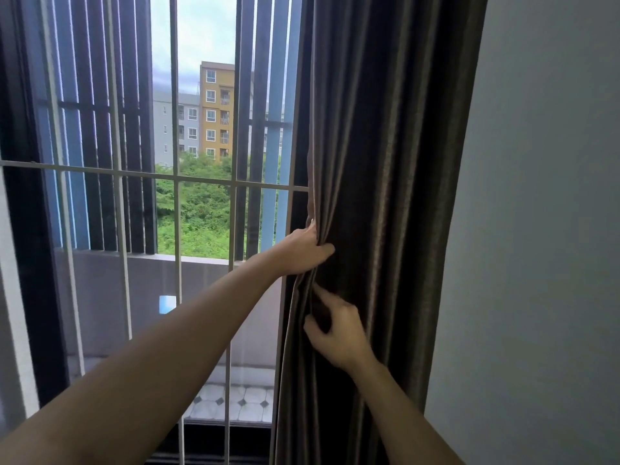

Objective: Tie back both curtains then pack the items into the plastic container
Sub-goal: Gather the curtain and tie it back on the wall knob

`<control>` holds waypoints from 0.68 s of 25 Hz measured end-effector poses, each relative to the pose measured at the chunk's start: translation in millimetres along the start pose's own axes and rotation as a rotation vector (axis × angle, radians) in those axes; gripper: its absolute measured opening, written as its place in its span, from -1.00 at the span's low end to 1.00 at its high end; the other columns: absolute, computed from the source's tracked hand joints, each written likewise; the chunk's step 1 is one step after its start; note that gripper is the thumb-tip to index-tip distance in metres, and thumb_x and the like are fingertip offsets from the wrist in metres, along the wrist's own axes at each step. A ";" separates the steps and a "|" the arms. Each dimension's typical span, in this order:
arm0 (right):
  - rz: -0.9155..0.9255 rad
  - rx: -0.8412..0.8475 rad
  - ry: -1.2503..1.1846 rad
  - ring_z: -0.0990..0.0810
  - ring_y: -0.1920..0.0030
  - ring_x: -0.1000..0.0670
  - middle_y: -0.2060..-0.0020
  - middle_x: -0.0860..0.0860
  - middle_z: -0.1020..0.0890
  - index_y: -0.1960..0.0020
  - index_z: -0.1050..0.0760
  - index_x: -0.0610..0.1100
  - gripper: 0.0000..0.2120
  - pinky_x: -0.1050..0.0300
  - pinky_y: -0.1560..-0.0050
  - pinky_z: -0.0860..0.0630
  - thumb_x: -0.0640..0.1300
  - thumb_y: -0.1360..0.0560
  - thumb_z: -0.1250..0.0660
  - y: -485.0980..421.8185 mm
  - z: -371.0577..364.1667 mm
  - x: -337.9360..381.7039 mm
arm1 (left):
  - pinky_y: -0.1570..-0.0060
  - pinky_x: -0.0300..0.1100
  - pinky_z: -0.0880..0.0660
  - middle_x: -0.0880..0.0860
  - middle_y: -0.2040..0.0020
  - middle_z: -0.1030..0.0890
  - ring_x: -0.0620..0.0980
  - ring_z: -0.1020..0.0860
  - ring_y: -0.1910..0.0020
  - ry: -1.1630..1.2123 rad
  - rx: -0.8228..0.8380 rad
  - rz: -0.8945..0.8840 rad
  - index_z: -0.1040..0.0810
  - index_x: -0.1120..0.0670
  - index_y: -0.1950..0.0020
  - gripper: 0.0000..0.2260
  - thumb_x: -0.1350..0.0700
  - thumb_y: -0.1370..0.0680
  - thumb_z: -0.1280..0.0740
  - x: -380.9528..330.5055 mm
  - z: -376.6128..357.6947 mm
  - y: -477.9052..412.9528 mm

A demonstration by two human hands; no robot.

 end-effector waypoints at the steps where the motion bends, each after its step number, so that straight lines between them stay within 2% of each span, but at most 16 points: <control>1: 0.067 -0.165 0.089 -0.51 -0.21 0.06 -0.20 0.00 -0.57 -0.35 -0.40 -0.11 -0.50 0.45 -0.28 -0.26 -0.22 -0.42 -0.31 -3.3 10.7 4.4 | -0.03 -0.03 -0.42 0.28 -0.17 -0.48 0.21 -0.50 -0.06 -0.006 -0.023 0.007 -0.30 0.30 -0.28 -0.63 0.11 -0.56 -0.12 1.7 -0.6 0.3; 3: 0.110 -0.533 0.161 -0.39 -0.29 0.06 -0.27 -0.03 -0.48 -0.33 -0.40 -0.13 -0.55 0.39 -0.35 -0.19 -0.22 -0.45 -0.34 -17.6 36.6 16.8 | -0.10 0.01 -0.41 0.33 -0.19 -0.47 0.27 -0.46 -0.14 0.037 -0.027 0.009 -0.34 0.32 -0.24 -0.68 0.16 -0.57 -0.07 4.1 -0.3 4.0; 4: 0.077 -0.623 0.136 -0.36 -0.32 0.06 -0.31 -0.04 -0.44 -0.35 -0.36 -0.14 -0.52 0.31 -0.36 -0.22 -0.21 -0.46 -0.35 -30.0 48.8 23.1 | -0.10 0.01 -0.41 0.32 -0.18 -0.48 0.25 -0.48 -0.11 0.073 -0.026 0.001 -0.39 0.29 -0.20 -0.71 0.16 -0.58 -0.07 4.3 0.2 6.4; 5: 0.025 -0.637 0.098 -0.34 -0.35 0.04 -0.34 -0.06 -0.41 -0.39 -0.30 -0.14 -0.47 0.25 -0.37 -0.24 -0.20 -0.46 -0.36 -43.7 59.5 29.1 | -0.07 0.01 -0.41 0.32 -0.16 -0.49 0.22 -0.49 -0.04 0.102 -0.025 -0.005 -0.43 0.25 -0.13 -0.74 0.16 -0.58 -0.06 3.3 0.6 9.4; 7: -0.091 -0.555 0.066 -0.32 -0.40 0.01 -0.40 -0.07 -0.35 -0.46 -0.16 -0.15 -0.35 0.18 -0.39 -0.24 -0.20 -0.47 -0.38 -68.9 72.3 35.9 | -0.02 0.04 -0.41 0.35 -0.14 -0.46 0.21 -0.47 0.05 0.127 -0.034 0.002 -0.43 0.27 -0.02 -0.79 0.18 -0.58 -0.07 2.0 1.2 13.1; 9: -0.164 -0.482 0.099 -0.35 -0.39 -0.05 -0.41 -0.11 -0.35 -0.51 -0.03 -0.14 -0.28 0.10 -0.38 -0.29 -0.25 -0.48 -0.35 -83.8 75.8 33.8 | -0.13 0.13 -0.39 0.37 -0.17 -0.40 0.30 -0.42 -0.10 0.146 -0.046 0.030 -0.33 0.39 -0.12 -0.74 0.20 -0.58 -0.07 0.2 1.1 16.7; 11: -0.243 -0.385 0.144 -0.49 -0.27 -0.10 -0.33 -0.16 -0.44 -0.52 0.03 -0.11 -0.27 0.02 -0.30 -0.42 -0.31 -0.50 -0.30 -86.4 73.1 26.4 | -0.13 0.08 -0.40 0.38 -0.18 -0.40 0.29 -0.42 -0.12 0.147 -0.064 0.023 -0.30 0.41 -0.16 -0.72 0.21 -0.58 -0.07 1.3 1.1 16.5; 13: -0.252 -0.268 0.171 -0.56 -0.17 -0.10 -0.23 -0.16 -0.53 -0.51 -0.07 -0.10 -0.34 0.05 -0.26 -0.46 -0.35 -0.50 -0.25 -74.7 60.8 18.1 | 0.00 -0.03 -0.41 0.37 -0.20 -0.42 0.22 -0.47 -0.04 0.150 -0.058 0.016 -0.30 0.39 -0.21 -0.69 0.19 -0.58 -0.06 2.7 1.7 13.9; 14: -0.228 -0.224 0.162 -0.58 -0.16 -0.09 -0.21 -0.15 -0.56 -0.49 -0.14 -0.11 -0.38 0.09 -0.27 -0.46 -0.36 -0.50 -0.25 -62.7 50.8 13.5 | -0.03 -0.05 -0.41 0.36 -0.23 -0.41 0.22 -0.47 -0.10 0.155 -0.052 0.024 -0.29 0.37 -0.26 -0.67 0.18 -0.58 -0.06 3.6 1.7 11.8; 17: -0.175 -0.125 0.085 -0.60 -0.13 -0.01 -0.19 -0.05 -0.59 -0.44 -0.28 -0.06 -0.45 0.16 -0.30 -0.43 -0.34 -0.49 -0.25 -12.2 16.9 -2.8 | -0.29 0.09 -0.32 0.39 -0.31 -0.35 0.30 -0.37 -0.28 0.189 -0.024 0.055 -0.20 0.40 -0.32 -0.61 0.16 -0.59 -0.04 3.6 -3.1 7.2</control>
Point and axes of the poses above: each hand's wrist, its own y-axis away from the middle knuckle, its own z-axis out of the back of the hand, x = y × z, the point moved 2 cm from there along -y, towards the middle knuckle
